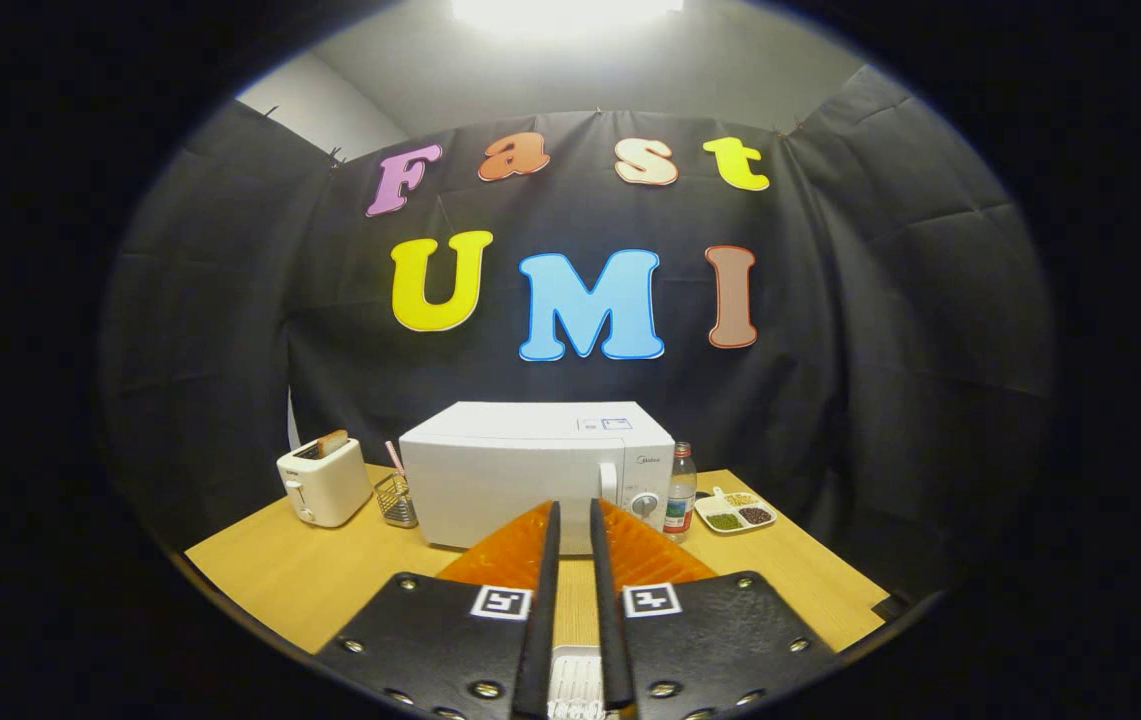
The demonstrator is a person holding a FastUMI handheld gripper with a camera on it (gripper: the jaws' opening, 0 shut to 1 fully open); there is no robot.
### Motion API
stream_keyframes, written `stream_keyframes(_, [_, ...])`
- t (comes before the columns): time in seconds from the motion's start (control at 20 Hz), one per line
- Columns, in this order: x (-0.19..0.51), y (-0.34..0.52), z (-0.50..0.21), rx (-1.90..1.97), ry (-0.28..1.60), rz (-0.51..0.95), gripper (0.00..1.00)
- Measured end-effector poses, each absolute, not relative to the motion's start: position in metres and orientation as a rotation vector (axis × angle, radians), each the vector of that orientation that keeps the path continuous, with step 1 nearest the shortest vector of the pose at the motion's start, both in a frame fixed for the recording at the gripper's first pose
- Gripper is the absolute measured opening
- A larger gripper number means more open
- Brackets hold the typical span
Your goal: Open the microwave, put the food inside, and close the microwave door.
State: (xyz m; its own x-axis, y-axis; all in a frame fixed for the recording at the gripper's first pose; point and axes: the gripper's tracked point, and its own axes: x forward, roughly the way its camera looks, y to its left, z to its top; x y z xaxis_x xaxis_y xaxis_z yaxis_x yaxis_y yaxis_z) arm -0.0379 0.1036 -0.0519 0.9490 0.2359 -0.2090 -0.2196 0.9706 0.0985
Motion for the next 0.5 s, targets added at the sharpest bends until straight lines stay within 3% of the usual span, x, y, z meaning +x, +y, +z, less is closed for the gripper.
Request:
stream_keyframes(0.2, [-0.053,0.107,-0.046,0.1,0.204,0.24,0.76])
stream_keyframes(0.25, [-0.056,0.106,-0.045,0.09,0.194,0.237,0.8])
stream_keyframes(0.4, [-0.062,0.11,-0.042,0.067,0.179,0.243,0.83])
stream_keyframes(0.5, [-0.065,0.111,-0.042,0.056,0.177,0.237,0.98])
